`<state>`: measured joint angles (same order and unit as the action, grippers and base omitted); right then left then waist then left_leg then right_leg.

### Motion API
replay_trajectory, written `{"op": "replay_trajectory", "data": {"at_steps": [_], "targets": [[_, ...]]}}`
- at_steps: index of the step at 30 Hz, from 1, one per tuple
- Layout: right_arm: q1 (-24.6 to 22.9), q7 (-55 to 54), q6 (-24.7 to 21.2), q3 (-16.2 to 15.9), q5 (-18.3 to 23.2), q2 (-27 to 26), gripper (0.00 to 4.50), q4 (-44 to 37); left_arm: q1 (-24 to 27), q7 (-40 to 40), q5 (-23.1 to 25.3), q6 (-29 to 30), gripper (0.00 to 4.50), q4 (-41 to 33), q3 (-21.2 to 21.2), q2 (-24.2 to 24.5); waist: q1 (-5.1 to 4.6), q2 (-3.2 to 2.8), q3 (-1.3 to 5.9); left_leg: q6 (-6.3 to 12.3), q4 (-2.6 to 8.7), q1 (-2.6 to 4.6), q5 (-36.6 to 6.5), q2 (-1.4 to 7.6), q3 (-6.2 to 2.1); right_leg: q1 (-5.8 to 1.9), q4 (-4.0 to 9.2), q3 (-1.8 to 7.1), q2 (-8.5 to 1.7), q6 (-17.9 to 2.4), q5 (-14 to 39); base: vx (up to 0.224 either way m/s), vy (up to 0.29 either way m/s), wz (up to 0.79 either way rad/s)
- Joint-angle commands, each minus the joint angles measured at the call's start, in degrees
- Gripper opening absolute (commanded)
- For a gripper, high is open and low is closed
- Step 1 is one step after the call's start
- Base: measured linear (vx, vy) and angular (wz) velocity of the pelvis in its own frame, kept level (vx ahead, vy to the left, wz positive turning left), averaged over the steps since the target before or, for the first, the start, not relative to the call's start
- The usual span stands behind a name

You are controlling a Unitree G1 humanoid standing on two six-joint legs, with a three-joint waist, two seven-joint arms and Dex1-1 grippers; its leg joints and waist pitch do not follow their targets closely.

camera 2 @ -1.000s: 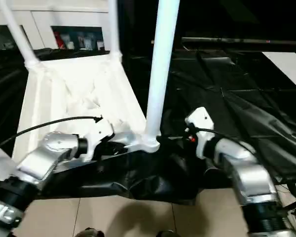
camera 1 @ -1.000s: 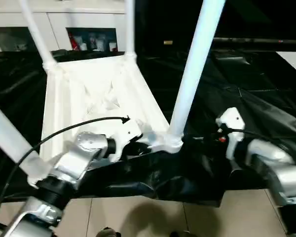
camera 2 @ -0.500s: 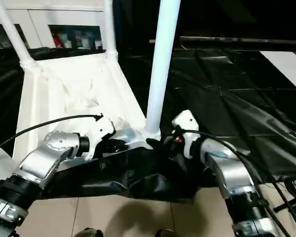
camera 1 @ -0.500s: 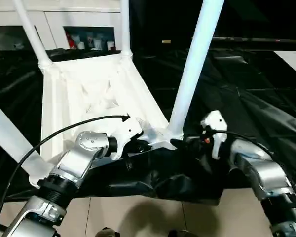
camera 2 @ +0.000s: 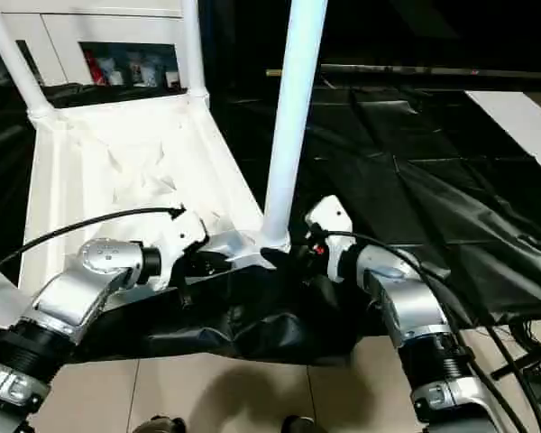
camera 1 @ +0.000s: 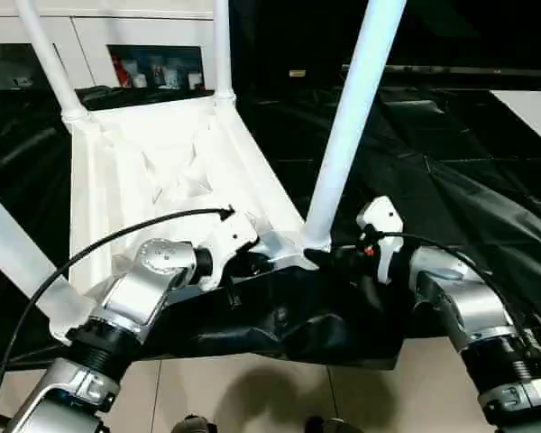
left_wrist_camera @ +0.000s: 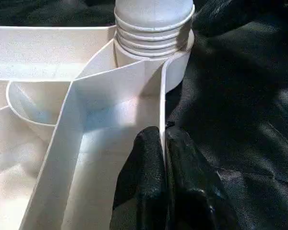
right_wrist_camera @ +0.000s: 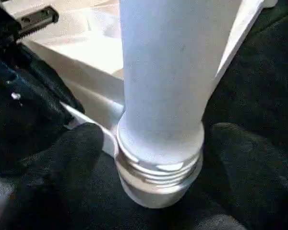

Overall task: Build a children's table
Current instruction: Rotate leg to tighten

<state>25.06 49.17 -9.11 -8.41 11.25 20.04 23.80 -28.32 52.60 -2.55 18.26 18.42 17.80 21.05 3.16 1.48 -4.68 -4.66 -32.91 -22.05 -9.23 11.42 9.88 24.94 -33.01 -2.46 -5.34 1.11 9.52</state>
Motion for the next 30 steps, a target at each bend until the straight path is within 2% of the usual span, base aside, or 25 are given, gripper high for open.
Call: {"op": "replay_trajectory", "data": {"at_steps": [1,3,6,7,10,11,12,17,22,27,29,30], "targets": [[1.25,0.24,1.04,0.02,-0.58,-0.24,3.73,1.01,1.50,-0.09,-1.32,-0.85,0.00,0.15,-1.09,-0.93,0.07,1.28,2.75,1.68,4.44,1.06,-23.63,0.75,-0.33,-1.96,5.64,0.83,-2.29,-4.69,35.29,0.000,0.000,0.00],[1.50,0.08,1.31,0.11,-0.72,-0.41,3.50,1.50,1.53,0.00,-1.29,-0.76,0.00,0.03,-1.09,-0.88,0.07,1.22,2.68,1.70,4.53,1.05,-23.52,0.81,-0.32,-1.91,5.52,0.90,-2.27,-5.04,34.49,0.000,0.000,0.00],[2.11,0.00,2.03,0.23,-1.14,-0.79,3.48,2.70,1.64,0.24,-1.34,-0.62,0.00,-0.21,-1.00,-0.76,-0.02,1.22,2.67,1.64,4.59,0.97,-23.69,0.81,-0.33,-2.03,5.37,0.92,-2.23,-5.55,33.70,0.000,0.000,0.00],[2.54,0.05,2.62,0.16,-1.35,-1.05,3.15,3.57,1.77,0.35,-1.40,-0.49,0.00,-0.46,-0.95,-0.66,0.04,1.20,2.66,1.69,4.60,1.04,-23.51,0.85,-0.28,-1.95,5.32,1.02,-2.23,-5.63,33.29,0.000,0.000,0.00],[3.29,0.13,3.35,-0.12,-1.50,-1.63,2.99,4.67,1.87,0.53,-1.40,-0.34,0.00,-0.67,-0.87,-0.55,0.07,1.16,2.61,1.75,4.65,1.05,-23.45,0.91,-0.23,-1.93,5.24,1.10,-2.21,-6.01,32.53,0.000,0.000,0.00],[3.45,0.16,3.53,-0.17,-1.58,-1.77,2.99,4.89,1.90,0.59,-1.38,-0.29,0.00,-0.73,-0.84,-0.53,0.04,1.25,2.60,1.85,4.72,0.87,-22.91,0.91,-0.21,-2.09,5.11,1.15,-2.23,-6.20,31.74,0.000,0.000,0.00],[3.60,0.21,3.70,-0.22,-1.66,-1.89,2.75,5.11,1.92,0.65,-1.36,-0.24,0.00,-0.78,-0.81,-0.51,0.08,1.20,2.60,1.91,4.73,0.92,-22.66,0.91,-0.15,-2.05,5.09,1.20,-2.15,-6.34,31.29,0.000,0.000,0.00],[4.11,0.81,4.50,-0.69,-2.30,-2.16,2.57,6.26,2.12,0.93,-1.31,-0.02,0.00,-1.04,-0.74,-0.29,-0.01,1.25,2.52,1.88,4.80,0.96,-22.56,0.89,-0.12,-2.11,5.10,1.20,-2.21,-6.58,31.54,0.000,0.000,0.00],[4.44,0.99,5.05,-0.67,-2.44,-2.31,2.52,7.21,2.24,0.55,-1.21,0.37,0.00,-1.20,-0.92,-0.23,-0.13,1.33,2.26,1.63,4.89,1.04,-23.10,0.89,-0.20,-1.97,5.40,1.14,-2.24,-5.97,33.52,0.000,0.000,0.00],[5.47,-6.73,5.08,0.30,-4.85,-3.92,2.49,11.10,1.14,-5.20,0.57,1.49,0.00,0.80,-2.11,-2.17,-0.70,1.47,1.82,0.86,4.95,1.15,-25.23,0.80,-0.45,-1.60,5.84,0.89,-2.23,-4.98,37.01,0.000,0.000,0.00],[6.66,-20.26,3.15,3.27,-5.89,-8.29,2.43,15.65,-1.49,-13.15,2.21,2.57,0.00,4.94,-3.52,-6.21,-1.45,1.51,1.56,0.05,4.79,1.48,-27.24,0.42,-0.66,-1.21,6.55,0.37,-2.09,-3.68,40.89,0.000,0.000,0.00],[6.66,-20.26,3.15,3.27,-5.89,-8.29,2.40,15.65,-1.49,-13.15,2.21,2.57,0.00,4.94,-3.52,-6.21,-1.66,1.50,1.48,-0.20,4.68,1.64,-27.73,0.29,-0.72,-1.09,6.88,0.18,-2.08,-3.21,42.07,0.000,0.000,0.00]]}}
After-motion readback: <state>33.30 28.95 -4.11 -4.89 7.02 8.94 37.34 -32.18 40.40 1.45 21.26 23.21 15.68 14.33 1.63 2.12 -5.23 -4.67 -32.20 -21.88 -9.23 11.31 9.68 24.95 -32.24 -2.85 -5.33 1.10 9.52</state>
